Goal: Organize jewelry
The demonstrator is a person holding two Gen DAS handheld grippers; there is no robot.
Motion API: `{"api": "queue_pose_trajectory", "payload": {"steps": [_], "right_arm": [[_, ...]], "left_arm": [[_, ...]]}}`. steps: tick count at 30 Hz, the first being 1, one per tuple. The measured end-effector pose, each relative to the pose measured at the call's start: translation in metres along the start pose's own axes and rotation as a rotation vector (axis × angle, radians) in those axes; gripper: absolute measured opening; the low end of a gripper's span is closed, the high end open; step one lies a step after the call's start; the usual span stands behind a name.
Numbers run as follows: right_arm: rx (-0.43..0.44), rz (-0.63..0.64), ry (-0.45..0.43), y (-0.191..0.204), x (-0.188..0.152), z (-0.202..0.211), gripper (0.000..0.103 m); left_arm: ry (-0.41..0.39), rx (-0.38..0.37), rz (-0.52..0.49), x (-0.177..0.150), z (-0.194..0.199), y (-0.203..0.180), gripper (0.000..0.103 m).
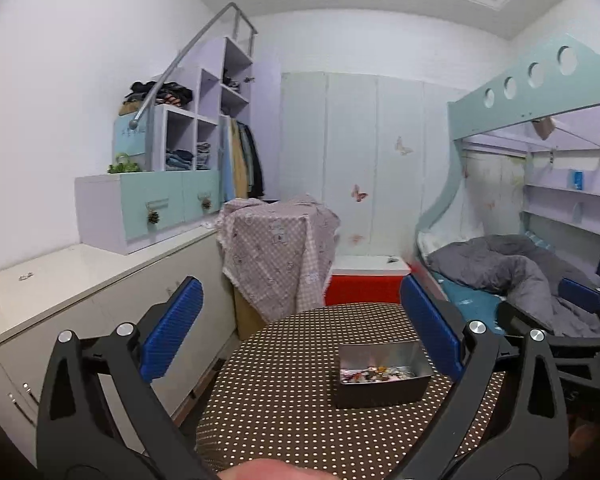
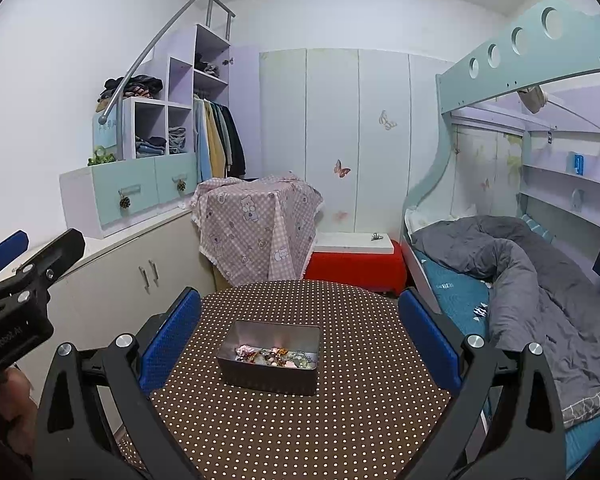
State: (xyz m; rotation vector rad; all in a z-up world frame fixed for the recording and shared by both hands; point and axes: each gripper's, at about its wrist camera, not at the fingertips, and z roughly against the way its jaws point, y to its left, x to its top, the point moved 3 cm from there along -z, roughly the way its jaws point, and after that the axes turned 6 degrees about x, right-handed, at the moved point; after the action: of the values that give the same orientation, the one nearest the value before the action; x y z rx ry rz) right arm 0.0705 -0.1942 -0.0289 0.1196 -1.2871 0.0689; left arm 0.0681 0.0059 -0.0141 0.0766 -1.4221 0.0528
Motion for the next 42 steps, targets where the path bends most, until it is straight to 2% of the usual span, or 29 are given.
{"api": "queue_pose_trajectory", "payload": {"steps": [8, 42], "right_arm": [[0.001, 0.006, 0.004, 0.0003, -0.0022, -0.0007, 0.095], [-0.002, 0.006, 0.005, 0.0027, -0.0051, -0.0007, 0.095]], "left_arm": [[0.042, 0.022, -0.015, -0.0026, -0.0055, -0.0028, 0.097], [0.038, 0.016, -0.020, -0.0061, -0.0037, -0.0082, 0.097]]}}
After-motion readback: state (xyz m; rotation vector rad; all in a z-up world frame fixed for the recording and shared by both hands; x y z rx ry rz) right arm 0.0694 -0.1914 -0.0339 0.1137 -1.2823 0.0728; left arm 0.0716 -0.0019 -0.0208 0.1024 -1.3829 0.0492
